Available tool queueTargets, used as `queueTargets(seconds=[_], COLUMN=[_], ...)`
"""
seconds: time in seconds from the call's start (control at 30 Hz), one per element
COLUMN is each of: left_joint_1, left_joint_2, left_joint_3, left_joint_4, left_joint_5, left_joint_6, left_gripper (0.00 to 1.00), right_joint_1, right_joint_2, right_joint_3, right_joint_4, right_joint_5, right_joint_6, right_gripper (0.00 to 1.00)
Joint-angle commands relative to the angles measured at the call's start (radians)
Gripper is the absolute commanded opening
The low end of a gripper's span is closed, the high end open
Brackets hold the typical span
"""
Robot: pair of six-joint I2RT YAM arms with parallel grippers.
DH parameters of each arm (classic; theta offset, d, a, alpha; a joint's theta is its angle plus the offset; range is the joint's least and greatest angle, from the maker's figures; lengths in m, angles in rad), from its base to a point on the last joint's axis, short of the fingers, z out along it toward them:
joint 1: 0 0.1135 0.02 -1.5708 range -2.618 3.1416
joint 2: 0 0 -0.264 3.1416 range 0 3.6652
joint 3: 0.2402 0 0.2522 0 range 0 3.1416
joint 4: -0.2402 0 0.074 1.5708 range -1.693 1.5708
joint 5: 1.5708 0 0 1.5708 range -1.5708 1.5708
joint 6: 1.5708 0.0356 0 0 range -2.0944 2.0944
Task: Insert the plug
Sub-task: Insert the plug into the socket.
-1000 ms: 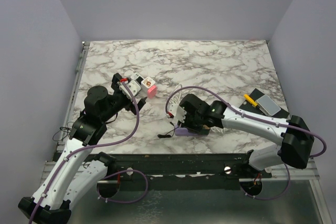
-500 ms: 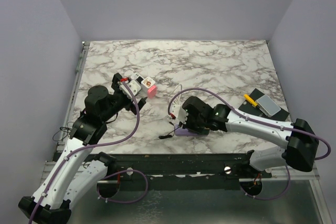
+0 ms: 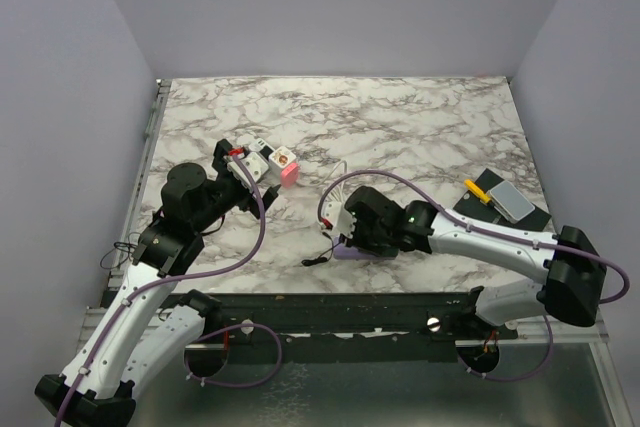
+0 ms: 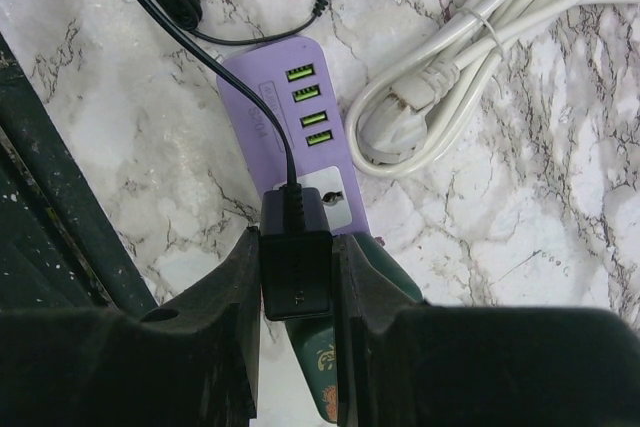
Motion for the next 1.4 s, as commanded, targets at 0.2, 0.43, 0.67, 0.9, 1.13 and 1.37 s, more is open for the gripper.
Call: queueTargets(seconds=[0.2, 0.43, 0.67, 0.9, 1.13, 1.37], left_joint_1=[-0.002, -0.002, -0.002, -0.002, -0.002, -0.003], left_joint_2=[-0.017, -0.009, 0.005, 0.028, 0.026, 0.071], left_joint_3=[-0.013, -0.016, -0.031, -0.124, -0.196, -0.231], left_joint_4=[-0.01, -0.01, -0.01, -0.004, 0.092, 0.151], left_joint_5=[-0.009, -0.01, 0.078, 0.306, 0.296, 0.407], left_joint_6=[-0.017, -0.019, -0.026, -0.039, -0.029, -0.008], left_gripper=[0.99, 0.99, 0.99, 0.99, 0.97, 0.84], right_joint_1=[0.026, 0.027, 0.026, 0.026, 0.026, 0.025], right_joint_2=[-0.018, -0.051, -0.055, -0.079, -0.067, -0.071], right_joint_3=[-0.063, -0.106, -0.101, -0.107, -0.13, -0.169], right_joint_4=[-0.013, 0.1, 0.064, 0.079, 0.078, 0.127], right_joint_5=[0.045, 0.043, 0.056, 0.035, 0.017, 0.057], right_joint_6=[0.037, 0.051, 0.023, -0.017, -0.026, -0.033], right_gripper=[0.01, 0.01, 0.01, 0.01, 0.01, 0.01])
